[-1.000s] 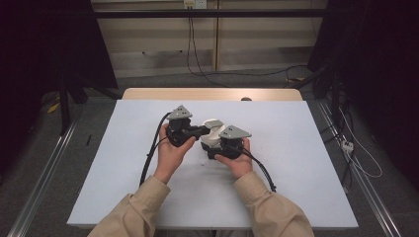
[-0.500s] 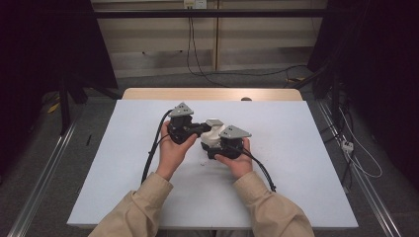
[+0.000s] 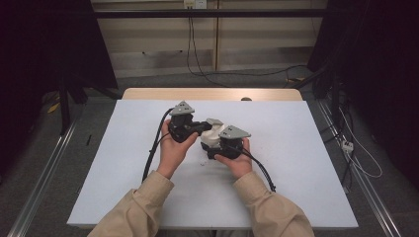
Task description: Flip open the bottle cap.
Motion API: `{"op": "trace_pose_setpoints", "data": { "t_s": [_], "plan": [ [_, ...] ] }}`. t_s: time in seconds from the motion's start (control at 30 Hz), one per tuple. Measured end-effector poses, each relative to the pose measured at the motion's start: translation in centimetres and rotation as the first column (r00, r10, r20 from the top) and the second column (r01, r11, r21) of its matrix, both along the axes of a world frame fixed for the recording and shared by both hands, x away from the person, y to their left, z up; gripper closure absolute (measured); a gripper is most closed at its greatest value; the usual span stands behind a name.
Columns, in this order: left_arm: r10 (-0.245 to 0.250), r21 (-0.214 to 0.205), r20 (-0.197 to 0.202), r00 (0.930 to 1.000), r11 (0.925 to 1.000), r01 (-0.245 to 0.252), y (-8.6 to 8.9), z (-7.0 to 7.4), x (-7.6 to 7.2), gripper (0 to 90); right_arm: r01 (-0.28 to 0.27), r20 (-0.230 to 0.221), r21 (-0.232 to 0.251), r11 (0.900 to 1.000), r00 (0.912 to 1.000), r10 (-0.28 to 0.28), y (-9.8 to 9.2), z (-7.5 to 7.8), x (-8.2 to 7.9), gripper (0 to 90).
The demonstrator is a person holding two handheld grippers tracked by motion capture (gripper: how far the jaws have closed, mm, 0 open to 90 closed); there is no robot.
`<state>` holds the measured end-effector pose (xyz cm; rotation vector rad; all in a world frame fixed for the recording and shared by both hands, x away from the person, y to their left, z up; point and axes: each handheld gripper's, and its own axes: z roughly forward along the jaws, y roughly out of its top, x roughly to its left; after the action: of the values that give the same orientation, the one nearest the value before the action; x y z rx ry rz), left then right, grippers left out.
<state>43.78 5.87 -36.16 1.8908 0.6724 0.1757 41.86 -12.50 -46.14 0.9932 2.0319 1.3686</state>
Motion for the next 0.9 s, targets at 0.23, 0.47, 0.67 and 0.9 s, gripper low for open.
{"op": "trace_pose_setpoints", "data": {
  "t_s": [0.23, 0.47, 0.67, 0.9],
  "plan": [
    [0.0, 0.007, 0.001, 1.0, 1.0, 0.0, -0.17, 0.12, 0.1, 90.0, 0.001, -0.004, 0.005, 1.0, 1.0, -0.001, -0.03, -0.01, 0.01, 18.8],
    [0.001, 0.01, 0.001, 1.0, 0.9999, -0.001, -0.25, 0.35, 0.17, 90.0, 0.0, -0.003, 0.004, 1.0, 1.0, 0.0, -0.02, -0.01, 0.0, 18.8],
    [0.002, 0.012, 0.007, 1.0, 0.9999, -0.002, -0.5, 0.57, 0.25, 90.0, 0.001, -0.002, 0.0, 1.0, 1.0, -0.001, 0.0, -0.01, -0.01, 18.8],
    [0.001, 0.015, 0.004, 1.0, 0.9999, -0.001, -0.73, 0.77, 0.38, 90.0, 0.001, -0.004, 0.005, 1.0, 1.0, -0.001, -0.02, -0.02, 0.0, 18.8]
  ]
}}
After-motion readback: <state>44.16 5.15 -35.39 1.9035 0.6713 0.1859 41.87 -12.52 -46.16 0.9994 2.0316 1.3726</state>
